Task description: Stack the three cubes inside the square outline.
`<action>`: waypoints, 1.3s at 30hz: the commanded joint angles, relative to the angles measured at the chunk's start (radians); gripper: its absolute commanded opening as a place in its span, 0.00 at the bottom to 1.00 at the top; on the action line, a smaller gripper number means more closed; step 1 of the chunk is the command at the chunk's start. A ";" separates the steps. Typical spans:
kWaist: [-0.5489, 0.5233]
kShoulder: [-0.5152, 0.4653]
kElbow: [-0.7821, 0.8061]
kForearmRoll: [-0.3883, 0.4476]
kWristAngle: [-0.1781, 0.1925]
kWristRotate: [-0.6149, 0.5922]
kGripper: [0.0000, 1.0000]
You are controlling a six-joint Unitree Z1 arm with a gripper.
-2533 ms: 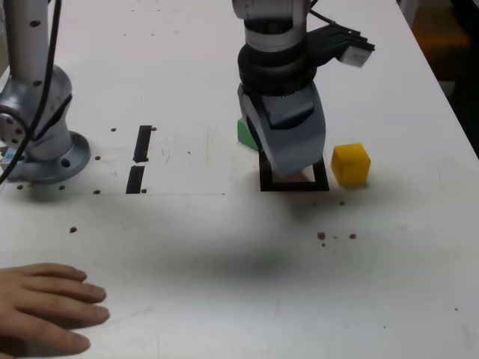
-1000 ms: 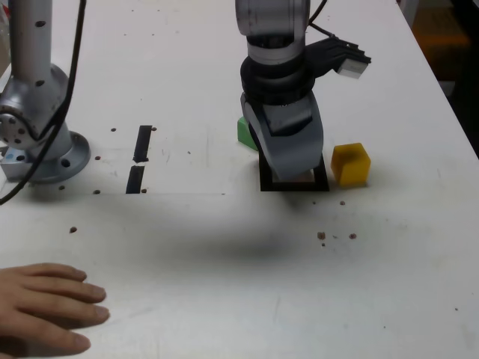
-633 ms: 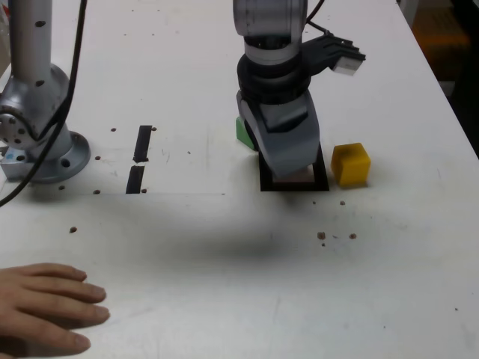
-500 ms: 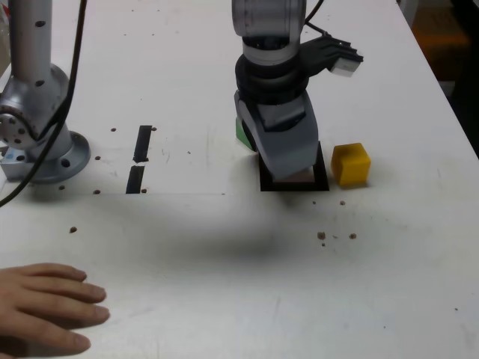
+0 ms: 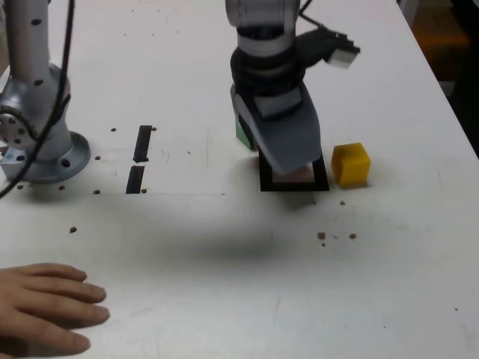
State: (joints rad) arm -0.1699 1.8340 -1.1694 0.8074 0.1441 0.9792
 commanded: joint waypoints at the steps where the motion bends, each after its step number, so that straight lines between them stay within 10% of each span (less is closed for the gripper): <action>1: 0.001 -0.031 -0.017 0.019 0.005 -0.007 0.87; 15: 0.083 -0.170 -0.059 0.199 0.081 -0.150 0.96; 39: 0.135 -0.122 0.052 0.173 0.157 -0.318 0.97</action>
State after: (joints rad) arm -0.0385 1.7079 -1.1221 0.9850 0.2976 0.6674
